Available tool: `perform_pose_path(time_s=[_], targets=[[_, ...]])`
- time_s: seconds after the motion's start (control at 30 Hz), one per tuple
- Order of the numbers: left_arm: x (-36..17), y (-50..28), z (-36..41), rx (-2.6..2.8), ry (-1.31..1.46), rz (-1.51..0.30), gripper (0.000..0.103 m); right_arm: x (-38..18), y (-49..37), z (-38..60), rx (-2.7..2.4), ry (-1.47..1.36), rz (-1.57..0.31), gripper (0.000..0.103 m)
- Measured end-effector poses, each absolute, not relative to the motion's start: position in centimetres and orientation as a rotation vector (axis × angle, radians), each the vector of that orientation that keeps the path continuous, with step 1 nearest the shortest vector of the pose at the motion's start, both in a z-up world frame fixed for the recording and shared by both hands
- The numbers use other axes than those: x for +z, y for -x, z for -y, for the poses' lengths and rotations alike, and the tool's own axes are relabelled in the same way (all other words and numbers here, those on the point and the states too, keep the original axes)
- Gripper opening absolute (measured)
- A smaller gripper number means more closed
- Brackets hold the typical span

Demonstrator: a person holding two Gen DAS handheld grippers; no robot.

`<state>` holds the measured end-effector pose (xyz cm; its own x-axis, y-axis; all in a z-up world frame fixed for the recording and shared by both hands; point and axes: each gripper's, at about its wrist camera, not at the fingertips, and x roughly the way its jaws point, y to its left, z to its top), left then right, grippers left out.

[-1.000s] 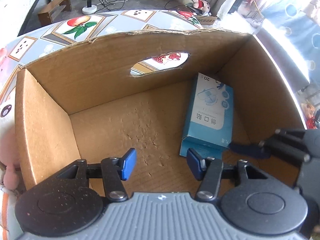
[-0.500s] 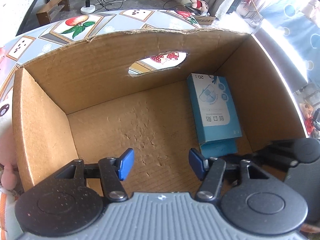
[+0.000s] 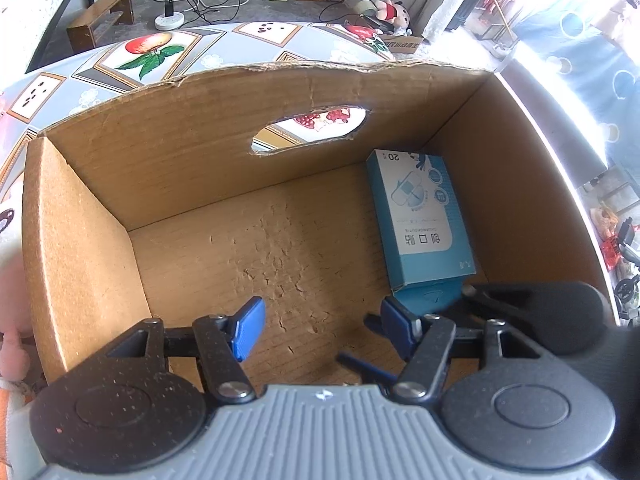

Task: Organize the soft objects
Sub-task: 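Lower the blue box into the cardboard box and open the right gripper, then move the right gripper back to the pile and grasp the pink sponge cloth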

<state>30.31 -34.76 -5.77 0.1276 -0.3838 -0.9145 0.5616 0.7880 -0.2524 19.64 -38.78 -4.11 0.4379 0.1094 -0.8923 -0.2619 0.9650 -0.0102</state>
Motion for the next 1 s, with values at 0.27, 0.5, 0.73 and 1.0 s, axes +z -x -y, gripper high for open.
perform_pose_path(time_s=[0.27, 0.5, 0.73, 1.0], targets=[[-5.6, -30.1, 34.6, -0.713, -0.164, -1.263, 0.067, -2.8, -19.2, 43.5, 0.020, 0.013, -1.115, 0.026], [-3.6, -28.3, 34.3, -0.728, -0.194, -1.134, 0.074, 0.3, -17.3, 42.4, 0.016, 0.016, -1.064, 0.029], [1.3, -25.0, 31.5, -0.765, -0.194, -1.013, 0.083, 4.4, -13.0, 38.9, -0.005, 0.064, -0.964, 0.057], [6.9, -21.3, 22.5, -0.755, -0.077, -0.934, 0.094, 9.6, -7.2, 36.2, -0.042, -0.009, -0.802, 0.088]])
